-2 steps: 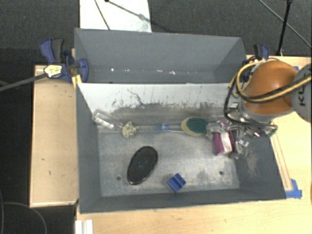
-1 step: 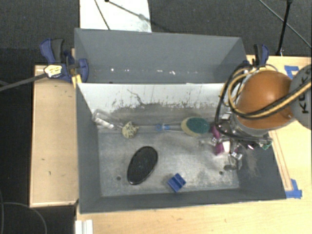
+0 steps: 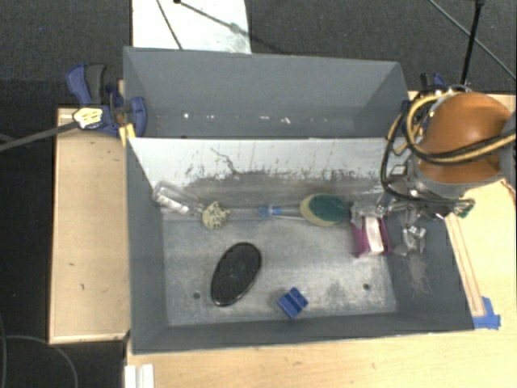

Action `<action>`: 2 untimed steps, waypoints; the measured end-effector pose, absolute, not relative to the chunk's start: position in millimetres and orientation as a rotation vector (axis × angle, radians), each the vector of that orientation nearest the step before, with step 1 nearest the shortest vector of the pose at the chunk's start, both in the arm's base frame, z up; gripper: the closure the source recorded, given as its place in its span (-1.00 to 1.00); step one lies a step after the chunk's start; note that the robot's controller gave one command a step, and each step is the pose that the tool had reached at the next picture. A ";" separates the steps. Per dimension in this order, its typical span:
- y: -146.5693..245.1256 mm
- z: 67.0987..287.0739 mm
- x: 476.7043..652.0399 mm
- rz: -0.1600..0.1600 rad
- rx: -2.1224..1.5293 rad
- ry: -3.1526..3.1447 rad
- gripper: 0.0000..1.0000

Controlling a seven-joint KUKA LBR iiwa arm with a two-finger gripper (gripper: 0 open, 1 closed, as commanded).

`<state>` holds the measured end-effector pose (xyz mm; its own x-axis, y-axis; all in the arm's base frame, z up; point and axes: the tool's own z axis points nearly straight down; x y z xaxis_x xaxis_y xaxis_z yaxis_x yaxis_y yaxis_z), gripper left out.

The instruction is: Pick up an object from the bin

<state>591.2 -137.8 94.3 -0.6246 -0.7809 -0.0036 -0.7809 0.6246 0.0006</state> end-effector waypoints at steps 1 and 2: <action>-126.9 72.6 589.2 0.010 -2.125 2.302 -1.00; -123.3 73.1 590.1 0.016 -2.116 2.303 1.00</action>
Offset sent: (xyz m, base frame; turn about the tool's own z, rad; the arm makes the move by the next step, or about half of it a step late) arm -0.0038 0.0043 -0.0243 -0.5959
